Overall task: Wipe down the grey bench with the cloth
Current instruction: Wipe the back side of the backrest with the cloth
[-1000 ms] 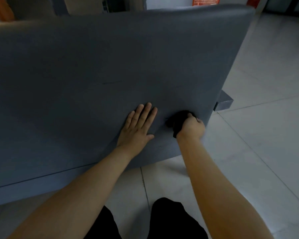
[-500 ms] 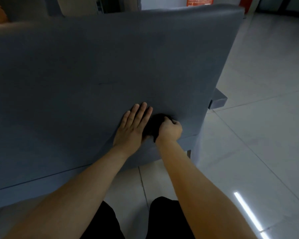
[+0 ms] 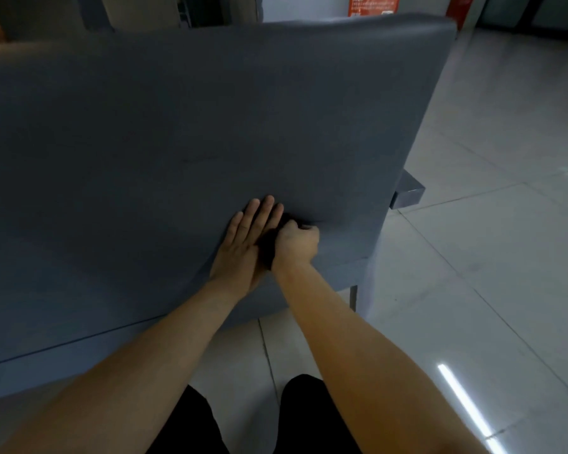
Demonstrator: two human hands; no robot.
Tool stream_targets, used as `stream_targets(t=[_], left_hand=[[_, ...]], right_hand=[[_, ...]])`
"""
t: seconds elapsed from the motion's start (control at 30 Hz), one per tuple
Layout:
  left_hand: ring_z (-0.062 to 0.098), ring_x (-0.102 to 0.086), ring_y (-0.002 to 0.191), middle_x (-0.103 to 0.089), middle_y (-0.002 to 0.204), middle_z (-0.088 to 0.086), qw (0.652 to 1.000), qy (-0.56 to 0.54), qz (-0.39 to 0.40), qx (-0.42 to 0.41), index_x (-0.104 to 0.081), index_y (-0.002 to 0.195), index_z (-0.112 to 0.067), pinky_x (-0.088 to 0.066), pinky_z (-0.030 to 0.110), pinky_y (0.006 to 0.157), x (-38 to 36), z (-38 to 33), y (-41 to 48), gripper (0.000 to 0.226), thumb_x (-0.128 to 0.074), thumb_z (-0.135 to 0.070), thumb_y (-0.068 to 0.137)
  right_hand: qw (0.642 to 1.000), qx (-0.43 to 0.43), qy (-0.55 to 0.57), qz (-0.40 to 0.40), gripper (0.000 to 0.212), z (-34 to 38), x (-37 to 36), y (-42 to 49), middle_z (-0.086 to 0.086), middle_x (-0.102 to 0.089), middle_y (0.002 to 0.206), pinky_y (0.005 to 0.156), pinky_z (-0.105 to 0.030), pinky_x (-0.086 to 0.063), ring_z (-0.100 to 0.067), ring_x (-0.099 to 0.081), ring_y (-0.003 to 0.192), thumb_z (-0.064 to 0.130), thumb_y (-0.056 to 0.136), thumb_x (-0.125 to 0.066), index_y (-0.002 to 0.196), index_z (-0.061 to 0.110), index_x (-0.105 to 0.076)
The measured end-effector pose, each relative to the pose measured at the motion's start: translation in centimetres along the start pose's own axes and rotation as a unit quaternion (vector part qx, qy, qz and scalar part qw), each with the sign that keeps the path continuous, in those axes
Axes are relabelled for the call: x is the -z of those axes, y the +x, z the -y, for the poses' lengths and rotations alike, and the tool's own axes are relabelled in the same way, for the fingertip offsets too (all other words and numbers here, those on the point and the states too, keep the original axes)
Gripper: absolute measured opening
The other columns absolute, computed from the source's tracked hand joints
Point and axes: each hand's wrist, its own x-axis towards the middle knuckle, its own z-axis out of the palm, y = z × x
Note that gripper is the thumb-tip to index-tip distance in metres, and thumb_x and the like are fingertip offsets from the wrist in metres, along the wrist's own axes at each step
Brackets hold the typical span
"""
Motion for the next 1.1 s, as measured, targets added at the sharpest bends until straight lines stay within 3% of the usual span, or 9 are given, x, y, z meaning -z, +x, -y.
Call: stream_targets(t=[0.17,0.33,0.43,0.53,0.6,0.7,0.87,0.97,1.1], left_hand=[[0.02,0.022,0.153,0.022,0.167,0.001,1.0,-0.015,0.013,-0.005,0.006,0.162,-0.019,0.019,0.036,0.122,0.5,0.0,0.1,0.109,-0.07,-0.048,0.089],[0.021,0.024,0.153,0.024,0.167,0.001,1.0,-0.016,0.013,-0.005,0.009,0.162,-0.019,0.021,0.037,0.121,0.5,-0.1,0.1,0.114,-0.072,-0.048,0.086],[0.022,0.022,0.153,0.024,0.167,0.001,1.0,-0.012,-0.002,-0.011,0.006,0.162,-0.018,0.019,0.037,0.122,0.1,-0.1,0.2,0.104,-0.066,-0.043,0.091],[0.02,0.029,0.151,0.032,0.164,0.0,1.0,0.006,-0.002,-0.003,0.016,0.16,-0.019,0.022,0.037,0.121,-0.1,0.1,0.0,0.095,-0.051,-0.044,0.098],[0.02,0.032,0.149,0.036,0.162,0.0,1.0,0.02,0.007,0.004,0.024,0.157,-0.018,0.025,0.037,0.119,-0.3,0.4,0.0,0.096,-0.048,-0.047,0.1],[0.021,0.024,0.153,0.026,0.166,0.002,1.0,0.014,-0.004,0.0,0.015,0.16,-0.017,0.019,0.038,0.122,-0.2,0.5,0.1,0.1,-0.057,-0.045,0.096],[0.022,0.02,0.154,0.021,0.168,0.002,0.999,-0.017,0.023,-0.014,0.005,0.162,-0.017,0.016,0.037,0.123,0.7,0.0,-0.1,0.111,-0.071,-0.048,0.087],[0.022,0.02,0.154,0.021,0.167,0.002,1.0,-0.019,0.017,-0.001,0.005,0.162,-0.017,0.018,0.036,0.123,0.8,-0.1,0.2,0.119,-0.076,-0.05,0.082],[0.022,0.018,0.154,0.02,0.168,0.002,1.0,-0.016,0.007,-0.017,0.003,0.162,-0.015,0.014,0.038,0.124,0.6,0.0,-0.1,0.106,-0.068,-0.044,0.09]], right_hand=[[0.992,0.0,0.104,-0.068,0.031,1.4,3.0,3.7,-0.018,-0.063,0.124,0.092,-0.049,-0.057,-0.036,-0.064,0.105,0.014,0.095,-0.049,0.125,0.006,-0.053],[0.99,-0.019,0.11,-0.081,0.048,3.4,3.5,5.0,-0.018,-0.051,0.145,0.083,-0.037,-0.043,-0.04,-0.058,0.122,0.016,0.105,-0.042,0.151,0.005,-0.033],[0.994,-0.027,0.07,-0.084,0.045,3.1,1.4,2.0,-0.012,-0.059,0.129,0.08,-0.035,-0.039,-0.032,-0.059,0.1,0.034,0.108,-0.029,0.146,0.015,-0.046],[0.995,-0.017,0.096,-0.001,0.042,1.4,-1.0,-0.6,-0.01,-0.057,0.136,0.073,-0.034,-0.046,-0.035,-0.062,0.111,0.028,0.105,-0.038,0.146,0.019,-0.04],[0.996,-0.033,0.077,0.001,0.039,0.8,-1.5,-1.2,-0.012,-0.061,0.114,0.077,-0.039,-0.046,-0.029,-0.06,0.095,0.035,0.098,-0.033,0.132,0.017,-0.041],[0.999,-0.038,0.008,0.009,0.01,1.0,-0.7,-0.5,-0.005,-0.049,0.09,0.083,-0.042,-0.049,-0.028,-0.056,0.09,0.019,0.103,-0.036,0.113,0.018,-0.034],[0.995,0.029,0.062,-0.069,0.018,2.0,3.6,3.4,-0.012,-0.058,0.118,0.095,-0.042,-0.053,-0.029,-0.059,0.102,0.013,0.103,-0.045,0.12,0.009,-0.046],[0.987,0.023,0.133,-0.087,0.017,3.9,5.1,5.6,-0.008,-0.053,0.132,0.092,-0.041,-0.051,-0.027,-0.055,0.102,0.018,0.106,-0.042,0.123,0.022,-0.04],[0.996,0.018,0.039,-0.073,0.022,2.5,1.8,1.8,-0.019,-0.056,0.123,0.082,-0.038,-0.044,-0.032,-0.056,0.097,0.021,0.108,-0.036,0.127,0.01,-0.038]])
